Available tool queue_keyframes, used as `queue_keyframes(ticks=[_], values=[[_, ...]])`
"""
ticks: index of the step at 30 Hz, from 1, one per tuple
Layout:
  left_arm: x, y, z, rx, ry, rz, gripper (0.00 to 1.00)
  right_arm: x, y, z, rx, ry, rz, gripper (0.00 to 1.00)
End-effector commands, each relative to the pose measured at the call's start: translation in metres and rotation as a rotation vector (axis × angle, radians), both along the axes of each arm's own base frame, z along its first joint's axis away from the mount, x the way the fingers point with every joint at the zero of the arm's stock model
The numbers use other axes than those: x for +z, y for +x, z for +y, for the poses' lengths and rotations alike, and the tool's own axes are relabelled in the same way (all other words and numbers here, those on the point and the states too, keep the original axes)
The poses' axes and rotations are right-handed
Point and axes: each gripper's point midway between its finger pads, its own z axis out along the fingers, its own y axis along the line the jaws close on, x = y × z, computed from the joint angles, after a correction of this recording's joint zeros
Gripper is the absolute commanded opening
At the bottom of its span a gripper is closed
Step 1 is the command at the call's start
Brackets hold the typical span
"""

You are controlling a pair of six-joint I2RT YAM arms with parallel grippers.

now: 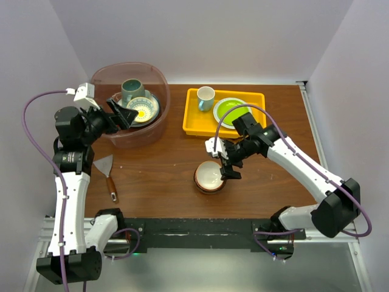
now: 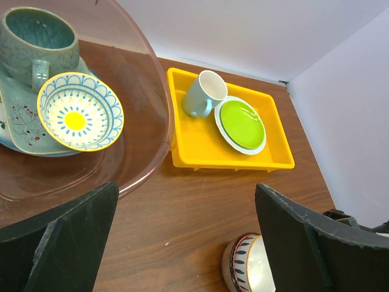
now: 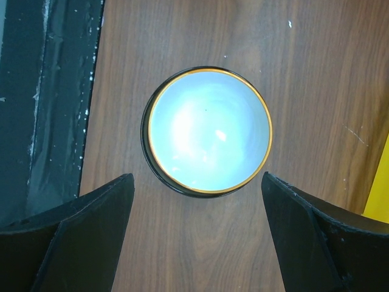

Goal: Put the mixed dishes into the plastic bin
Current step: Pick up the bowl from the center of the board.

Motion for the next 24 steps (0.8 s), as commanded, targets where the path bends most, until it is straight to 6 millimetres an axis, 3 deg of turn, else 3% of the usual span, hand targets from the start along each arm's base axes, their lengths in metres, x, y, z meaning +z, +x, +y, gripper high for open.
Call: queue_keyframes(ticks=[1, 24], values=[[0.005, -0.005, -0.004, -0.019, -0.002, -0.023, 1.00, -0.002, 0.006, 0.003, -0.012, -0.005, -0.025, 0.89], [0.004, -0.005, -0.005, -0.022, 0.002, -0.020, 1.00, -0.019, 0.010, 0.005, -0.006, -0.061, -0.051, 0.89]])
